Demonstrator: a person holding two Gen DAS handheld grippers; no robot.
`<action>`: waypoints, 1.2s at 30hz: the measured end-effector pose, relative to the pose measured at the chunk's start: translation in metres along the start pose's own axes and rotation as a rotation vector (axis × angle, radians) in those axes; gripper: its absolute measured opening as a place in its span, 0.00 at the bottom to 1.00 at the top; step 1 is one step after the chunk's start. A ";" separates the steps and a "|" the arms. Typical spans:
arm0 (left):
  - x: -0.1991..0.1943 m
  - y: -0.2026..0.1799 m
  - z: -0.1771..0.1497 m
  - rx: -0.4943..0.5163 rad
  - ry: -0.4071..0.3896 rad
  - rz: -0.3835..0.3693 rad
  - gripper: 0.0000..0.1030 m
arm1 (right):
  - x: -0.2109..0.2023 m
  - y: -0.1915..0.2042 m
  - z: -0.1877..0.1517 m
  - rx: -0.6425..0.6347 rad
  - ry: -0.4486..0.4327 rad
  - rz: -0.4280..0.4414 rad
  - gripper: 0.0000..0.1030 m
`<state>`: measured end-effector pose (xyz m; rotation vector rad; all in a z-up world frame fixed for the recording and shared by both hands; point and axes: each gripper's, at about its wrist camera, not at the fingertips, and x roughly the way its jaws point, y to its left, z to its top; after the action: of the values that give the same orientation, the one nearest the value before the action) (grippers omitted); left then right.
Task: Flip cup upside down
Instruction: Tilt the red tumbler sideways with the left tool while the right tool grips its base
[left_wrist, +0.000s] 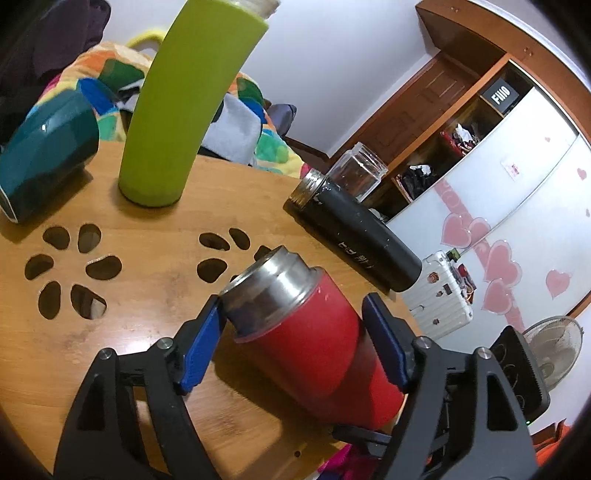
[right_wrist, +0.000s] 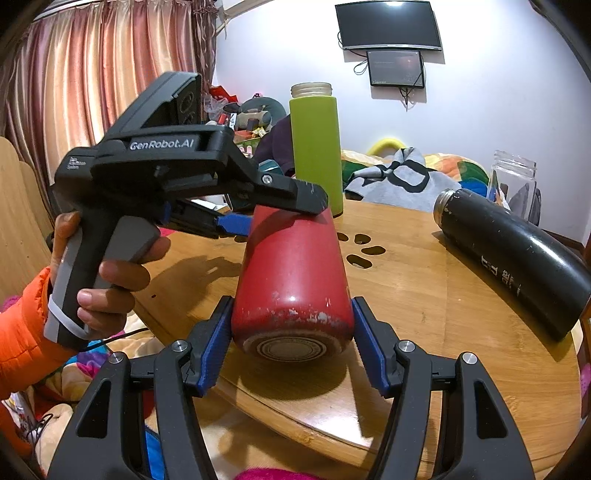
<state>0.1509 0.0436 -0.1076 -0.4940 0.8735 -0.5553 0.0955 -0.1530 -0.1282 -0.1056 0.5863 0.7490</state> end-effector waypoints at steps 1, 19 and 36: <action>0.000 0.002 -0.001 -0.007 0.000 -0.006 0.73 | 0.000 0.000 0.000 0.000 0.000 -0.001 0.57; 0.001 0.000 -0.008 0.010 0.054 0.044 0.89 | 0.002 -0.001 0.000 0.005 0.008 0.013 0.57; -0.023 -0.056 -0.025 0.343 -0.107 0.321 0.51 | 0.011 0.002 -0.007 0.004 0.064 0.005 0.55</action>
<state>0.1050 0.0115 -0.0740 -0.0672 0.7176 -0.3690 0.0974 -0.1469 -0.1402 -0.1249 0.6487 0.7510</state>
